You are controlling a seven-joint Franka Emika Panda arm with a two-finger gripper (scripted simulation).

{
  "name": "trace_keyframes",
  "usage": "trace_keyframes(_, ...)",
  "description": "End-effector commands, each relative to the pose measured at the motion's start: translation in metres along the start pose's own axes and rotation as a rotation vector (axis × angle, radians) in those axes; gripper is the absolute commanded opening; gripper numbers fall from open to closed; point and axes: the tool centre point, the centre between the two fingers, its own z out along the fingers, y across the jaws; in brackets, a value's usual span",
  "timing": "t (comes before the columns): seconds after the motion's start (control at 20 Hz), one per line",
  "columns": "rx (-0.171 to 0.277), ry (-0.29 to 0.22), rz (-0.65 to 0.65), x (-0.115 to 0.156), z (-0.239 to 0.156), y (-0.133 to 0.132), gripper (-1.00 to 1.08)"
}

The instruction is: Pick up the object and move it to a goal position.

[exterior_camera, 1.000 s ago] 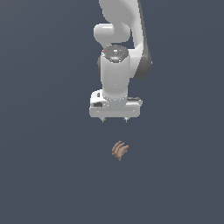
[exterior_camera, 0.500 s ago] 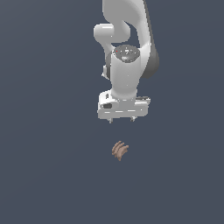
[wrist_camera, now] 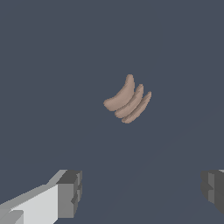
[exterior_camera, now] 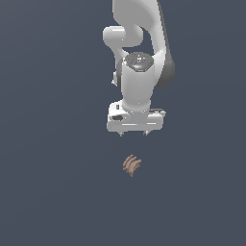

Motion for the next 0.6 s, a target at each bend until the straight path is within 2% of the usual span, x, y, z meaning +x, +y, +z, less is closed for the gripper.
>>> trace_keyframes(0.0, 0.0, -0.003, 0.031, 0.003, 0.003, 0.001, 1.0)
trace_keyframes(0.55, -0.003, -0.022, 0.278, 0.029, 0.032, 0.005, 1.0)
